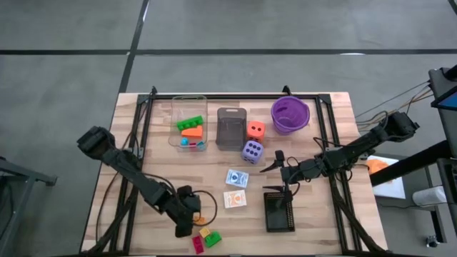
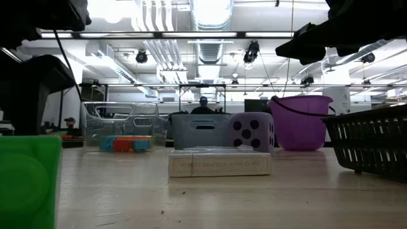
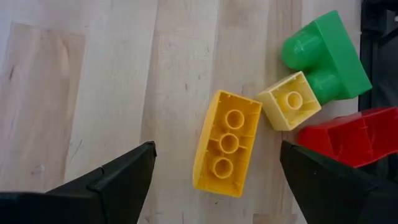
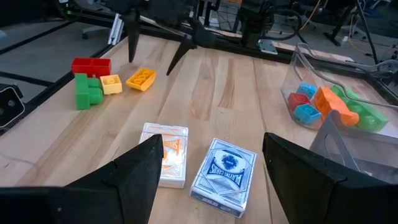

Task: Pick & Place Toys
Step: Put the yellow game piece into the transparent bin

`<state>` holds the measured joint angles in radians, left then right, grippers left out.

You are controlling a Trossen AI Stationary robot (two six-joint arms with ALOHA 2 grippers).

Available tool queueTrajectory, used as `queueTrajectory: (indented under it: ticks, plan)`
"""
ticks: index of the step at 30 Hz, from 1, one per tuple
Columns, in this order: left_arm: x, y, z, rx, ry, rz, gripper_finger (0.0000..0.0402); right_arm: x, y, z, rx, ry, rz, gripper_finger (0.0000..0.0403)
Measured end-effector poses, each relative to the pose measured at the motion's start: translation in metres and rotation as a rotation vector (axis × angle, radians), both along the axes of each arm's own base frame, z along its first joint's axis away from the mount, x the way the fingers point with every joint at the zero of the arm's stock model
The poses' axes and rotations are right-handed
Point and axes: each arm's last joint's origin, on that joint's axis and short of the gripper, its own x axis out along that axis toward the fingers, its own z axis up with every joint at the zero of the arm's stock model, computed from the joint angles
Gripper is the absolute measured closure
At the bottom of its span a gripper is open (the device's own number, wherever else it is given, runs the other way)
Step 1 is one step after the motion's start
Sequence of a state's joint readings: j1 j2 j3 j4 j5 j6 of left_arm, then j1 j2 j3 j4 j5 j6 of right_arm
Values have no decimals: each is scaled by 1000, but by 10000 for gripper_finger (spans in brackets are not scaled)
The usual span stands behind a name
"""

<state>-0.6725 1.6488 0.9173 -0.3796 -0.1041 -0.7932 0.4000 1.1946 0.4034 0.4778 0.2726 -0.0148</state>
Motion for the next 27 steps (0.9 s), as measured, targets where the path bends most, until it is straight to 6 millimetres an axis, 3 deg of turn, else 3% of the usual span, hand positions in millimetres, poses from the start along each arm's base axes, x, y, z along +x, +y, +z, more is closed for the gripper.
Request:
queueTrajectory:
  ticks: [21,27]
  plan:
    - [1,-1,-32,100,110,0,56,0,-1,0,-8,-3,-25,128]
    - [1,2,-33,177,88,6,127,0,-1,0,-9,-4,-29,128]
